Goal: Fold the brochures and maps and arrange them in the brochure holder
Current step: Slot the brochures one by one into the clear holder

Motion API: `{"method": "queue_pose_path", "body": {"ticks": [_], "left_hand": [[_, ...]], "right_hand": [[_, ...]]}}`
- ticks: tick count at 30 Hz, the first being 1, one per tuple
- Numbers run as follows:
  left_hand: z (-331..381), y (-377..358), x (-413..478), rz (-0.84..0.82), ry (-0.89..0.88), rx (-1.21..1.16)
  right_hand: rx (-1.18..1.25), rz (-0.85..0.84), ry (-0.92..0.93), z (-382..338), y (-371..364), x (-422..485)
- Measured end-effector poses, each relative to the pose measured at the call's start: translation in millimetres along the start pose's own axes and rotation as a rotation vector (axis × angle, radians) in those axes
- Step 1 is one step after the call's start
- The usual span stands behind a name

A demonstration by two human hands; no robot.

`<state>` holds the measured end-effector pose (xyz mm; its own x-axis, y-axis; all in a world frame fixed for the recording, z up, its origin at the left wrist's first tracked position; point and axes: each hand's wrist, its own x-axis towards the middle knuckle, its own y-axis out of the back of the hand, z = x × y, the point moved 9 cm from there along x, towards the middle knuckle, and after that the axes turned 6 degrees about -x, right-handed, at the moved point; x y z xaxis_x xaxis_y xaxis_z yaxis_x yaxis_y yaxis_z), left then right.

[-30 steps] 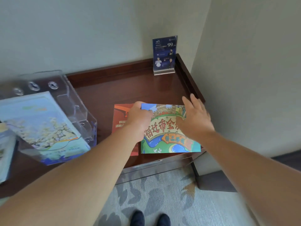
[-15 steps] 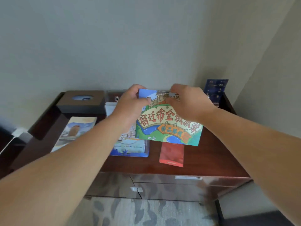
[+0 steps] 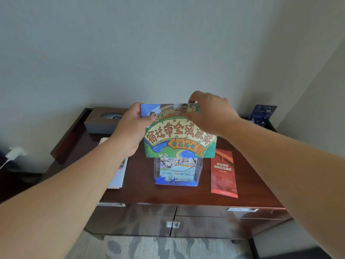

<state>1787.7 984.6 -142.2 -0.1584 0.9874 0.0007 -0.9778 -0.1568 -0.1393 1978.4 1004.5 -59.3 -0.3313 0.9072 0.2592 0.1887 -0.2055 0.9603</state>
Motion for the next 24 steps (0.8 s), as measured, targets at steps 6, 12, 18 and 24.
{"method": "queue_pose_path", "body": {"ticks": [6, 12, 18, 24], "left_hand": [[-47, 3, 5, 0.025, 0.211, -0.051], [-10, -25, 7, -0.038, -0.065, 0.512], [-8, -53, 11, 0.006, -0.024, 0.371], [-43, -41, 9, 0.029, 0.135, 0.177]], "right_hand": [[0.139, -0.041, -0.077, 23, -3, 8], [-0.016, -0.151, 0.142, -14, -15, 25], [-0.017, -0.200, 0.209, -39, -45, 22], [0.077, -0.254, 0.010, 5, -63, 14]]}}
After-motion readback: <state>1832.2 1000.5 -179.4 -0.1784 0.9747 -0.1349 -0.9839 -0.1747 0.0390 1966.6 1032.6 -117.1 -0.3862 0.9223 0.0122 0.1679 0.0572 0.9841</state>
